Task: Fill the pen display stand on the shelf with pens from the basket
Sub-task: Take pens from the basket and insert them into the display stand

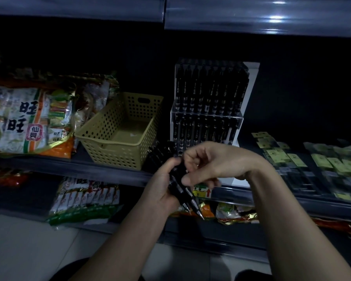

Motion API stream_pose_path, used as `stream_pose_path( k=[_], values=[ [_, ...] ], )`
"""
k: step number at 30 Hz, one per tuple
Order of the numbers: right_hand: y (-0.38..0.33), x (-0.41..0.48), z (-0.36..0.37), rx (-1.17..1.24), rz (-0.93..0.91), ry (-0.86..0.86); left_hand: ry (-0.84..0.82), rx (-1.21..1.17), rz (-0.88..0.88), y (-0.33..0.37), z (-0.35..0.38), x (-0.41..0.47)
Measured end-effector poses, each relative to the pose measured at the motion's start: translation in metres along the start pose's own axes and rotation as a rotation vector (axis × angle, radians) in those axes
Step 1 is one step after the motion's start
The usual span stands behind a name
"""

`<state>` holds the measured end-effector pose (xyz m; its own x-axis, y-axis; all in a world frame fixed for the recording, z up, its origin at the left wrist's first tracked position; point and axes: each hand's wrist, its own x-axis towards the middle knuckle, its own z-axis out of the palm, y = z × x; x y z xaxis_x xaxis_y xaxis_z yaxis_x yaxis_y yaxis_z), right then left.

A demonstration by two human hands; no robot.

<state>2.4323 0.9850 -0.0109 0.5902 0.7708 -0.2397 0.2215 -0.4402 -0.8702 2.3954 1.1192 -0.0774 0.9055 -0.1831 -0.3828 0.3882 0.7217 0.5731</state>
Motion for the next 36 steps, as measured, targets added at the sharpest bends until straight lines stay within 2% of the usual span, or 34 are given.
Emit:
stream_pose_path(
  k=[1, 5, 7, 9, 13, 17, 23, 28, 36],
  values=[
    [0.000, 0.000, -0.002, 0.007, -0.008, 0.065, 0.010, 0.016, -0.005, -0.001, 0.000, 0.000],
    [0.008, 0.010, -0.002, 0.097, -0.145, 0.543, -0.024, 0.268, -0.005, -0.006, 0.000, -0.004],
    [0.012, 0.019, 0.002, 0.064, -0.135, 0.657, -0.057, 0.411, -0.003, -0.007, 0.001, -0.007],
    [0.015, 0.023, 0.002, 0.040, -0.083, 0.676, -0.100, 0.489, -0.012, -0.006, 0.001, -0.011],
    [0.016, 0.017, -0.004, 0.074, 0.003, 0.543, -0.156, 0.610, -0.034, 0.003, -0.004, -0.015],
    [0.017, 0.010, -0.010, 0.077, -0.025, 0.488, -0.216, 0.746, -0.068, 0.010, -0.007, -0.019],
    [0.016, 0.005, -0.009, 0.088, -0.076, 0.373, -0.293, 0.808, -0.098, 0.015, -0.010, -0.021],
    [0.019, 0.012, -0.005, 0.168, -0.085, 0.519, -0.292, 0.789, -0.082, 0.016, -0.010, -0.019],
    [0.013, 0.017, -0.005, 0.250, -0.162, 0.938, -0.219, 0.712, -0.111, 0.018, -0.016, -0.016]
  ],
)
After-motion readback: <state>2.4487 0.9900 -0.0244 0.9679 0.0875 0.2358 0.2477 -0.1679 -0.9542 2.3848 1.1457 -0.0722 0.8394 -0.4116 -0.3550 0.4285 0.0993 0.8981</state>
